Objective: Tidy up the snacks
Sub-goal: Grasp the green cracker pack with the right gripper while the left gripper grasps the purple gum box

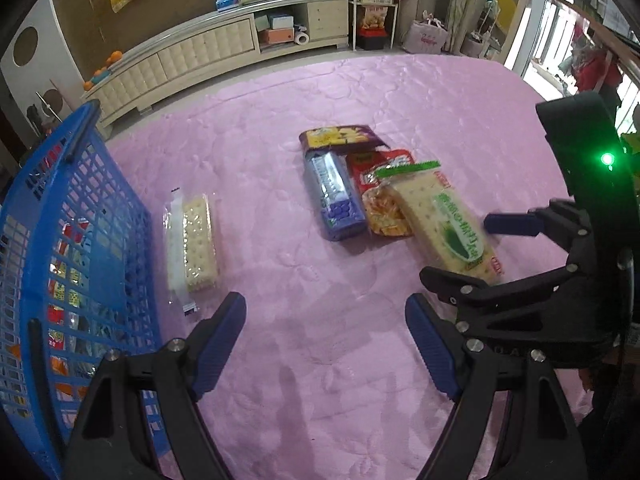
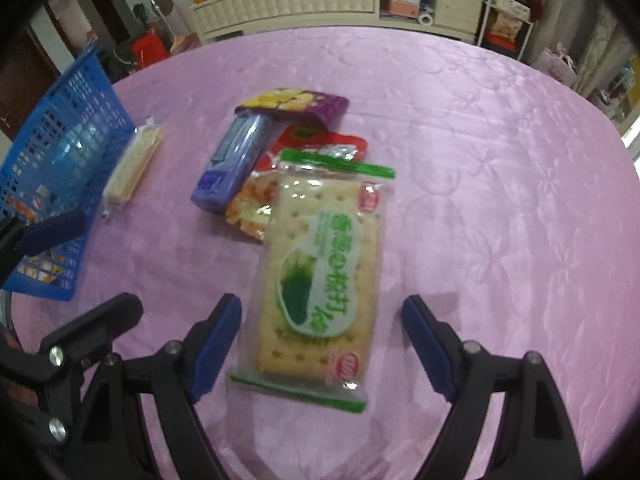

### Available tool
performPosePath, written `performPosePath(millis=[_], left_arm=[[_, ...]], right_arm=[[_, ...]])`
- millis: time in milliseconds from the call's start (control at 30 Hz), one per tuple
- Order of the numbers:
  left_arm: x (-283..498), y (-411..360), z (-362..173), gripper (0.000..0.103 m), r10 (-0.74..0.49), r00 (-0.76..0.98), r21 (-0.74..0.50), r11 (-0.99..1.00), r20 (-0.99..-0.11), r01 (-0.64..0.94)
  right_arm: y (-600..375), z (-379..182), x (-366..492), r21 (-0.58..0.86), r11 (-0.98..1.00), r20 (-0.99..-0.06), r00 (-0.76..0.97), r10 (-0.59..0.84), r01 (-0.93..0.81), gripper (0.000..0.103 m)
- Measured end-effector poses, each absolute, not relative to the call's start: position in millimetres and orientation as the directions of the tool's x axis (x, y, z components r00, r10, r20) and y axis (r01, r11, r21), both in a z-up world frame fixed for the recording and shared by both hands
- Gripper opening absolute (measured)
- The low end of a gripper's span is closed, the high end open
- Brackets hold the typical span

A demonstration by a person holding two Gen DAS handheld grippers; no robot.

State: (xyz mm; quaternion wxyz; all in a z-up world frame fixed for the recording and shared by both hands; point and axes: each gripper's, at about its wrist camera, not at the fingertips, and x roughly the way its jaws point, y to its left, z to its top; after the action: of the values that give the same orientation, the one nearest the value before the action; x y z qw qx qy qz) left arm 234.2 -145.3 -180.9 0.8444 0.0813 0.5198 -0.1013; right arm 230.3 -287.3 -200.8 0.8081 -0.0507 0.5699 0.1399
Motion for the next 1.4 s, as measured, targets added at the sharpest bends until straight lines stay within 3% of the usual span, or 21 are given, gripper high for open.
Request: performPosePath(millis=[33,100,200,467,800,1033,1300,1400], left_arm=[[234.9,-144.2,-182.9,0.081,-0.081,0.435,0.036,0.967,-0.897,0.252],[235.8,-141.9,-185.1,0.08,-0.084,0.426,0.027,0.969,-0.901,0.246],[236.3,-141.1,-185.8,0.08,-0.088,0.421,0.016,0.971,-0.903,0.238],[245.5,-148.1,-177.8,0.08,-0.095,0.42,-0.002,0.977,-0.903,0.215],[276.1,-154.4,-176.9,0.08,-0.066,0.419,0.001,0.987,-0.906,0.158],[305.8,-150.4,-185.6,0.071,-0.063,0.422,-0.022,0.995,-0.904,0.099],[326.1,-157.3,-200.9,0.054,-0.07,0.388,-0.021,0.991,-0.919,0.131],[332.3,-166.1,-201.0,0.052,-0.064,0.382,-0.007,0.989,-0.922,0.149]], right_arm=[[-284.2,-200.7,229.1,0.05,0.953,-0.935,0.321,0.149,-0.298,0.083],[-281.8,-199.6,224.7,0.005,0.945,-0.93,0.346,0.124,-0.326,0.067],[-289.2,-198.0,220.8,0.027,0.946,-0.924,0.354,0.147,-0.323,0.062],[-317.3,-184.4,212.7,0.138,0.953,-0.895,0.379,0.237,-0.27,0.06],[-327.3,-169.9,242.0,0.141,0.964,-0.879,0.42,0.227,-0.228,0.06],[-320.4,-173.5,259.4,0.137,0.97,-0.87,0.444,0.216,-0.202,0.06],[-320.5,-184.9,263.9,0.151,0.967,-0.876,0.426,0.228,-0.208,0.06],[-322.6,-186.9,263.9,0.17,0.966,-0.875,0.42,0.24,-0.196,0.06]])
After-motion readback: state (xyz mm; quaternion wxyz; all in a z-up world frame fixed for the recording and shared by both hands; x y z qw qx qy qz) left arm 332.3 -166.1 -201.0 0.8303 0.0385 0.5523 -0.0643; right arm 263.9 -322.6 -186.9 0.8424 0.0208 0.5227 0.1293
